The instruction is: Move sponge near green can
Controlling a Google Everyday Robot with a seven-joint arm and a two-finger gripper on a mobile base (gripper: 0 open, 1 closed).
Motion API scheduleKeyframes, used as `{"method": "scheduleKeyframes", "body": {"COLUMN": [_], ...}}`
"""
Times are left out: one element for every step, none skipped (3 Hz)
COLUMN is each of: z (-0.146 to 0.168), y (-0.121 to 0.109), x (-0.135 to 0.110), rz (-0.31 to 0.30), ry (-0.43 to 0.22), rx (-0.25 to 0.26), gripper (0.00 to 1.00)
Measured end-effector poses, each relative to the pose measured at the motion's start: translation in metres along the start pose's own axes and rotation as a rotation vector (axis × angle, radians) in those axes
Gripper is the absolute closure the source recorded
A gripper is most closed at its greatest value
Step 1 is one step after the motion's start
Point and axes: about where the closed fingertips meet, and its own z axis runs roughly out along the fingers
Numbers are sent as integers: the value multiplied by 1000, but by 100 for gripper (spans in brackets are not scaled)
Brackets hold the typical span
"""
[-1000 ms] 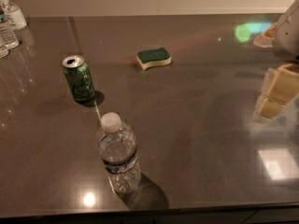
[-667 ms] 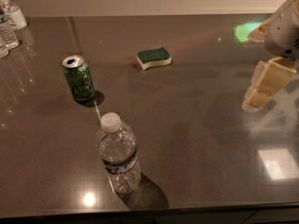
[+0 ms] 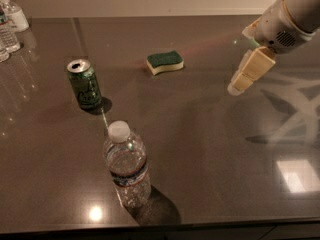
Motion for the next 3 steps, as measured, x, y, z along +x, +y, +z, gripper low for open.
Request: {"method": "scheduleKeyframes", "body": {"z": [34,69,111], "y": [-26,-43,-55], "x": [-14,-30,-47], "rz": [46,88,133], "ry": [-63,-105,-134], "rx": [-2,12,26], "gripper": [0,0,0]}}
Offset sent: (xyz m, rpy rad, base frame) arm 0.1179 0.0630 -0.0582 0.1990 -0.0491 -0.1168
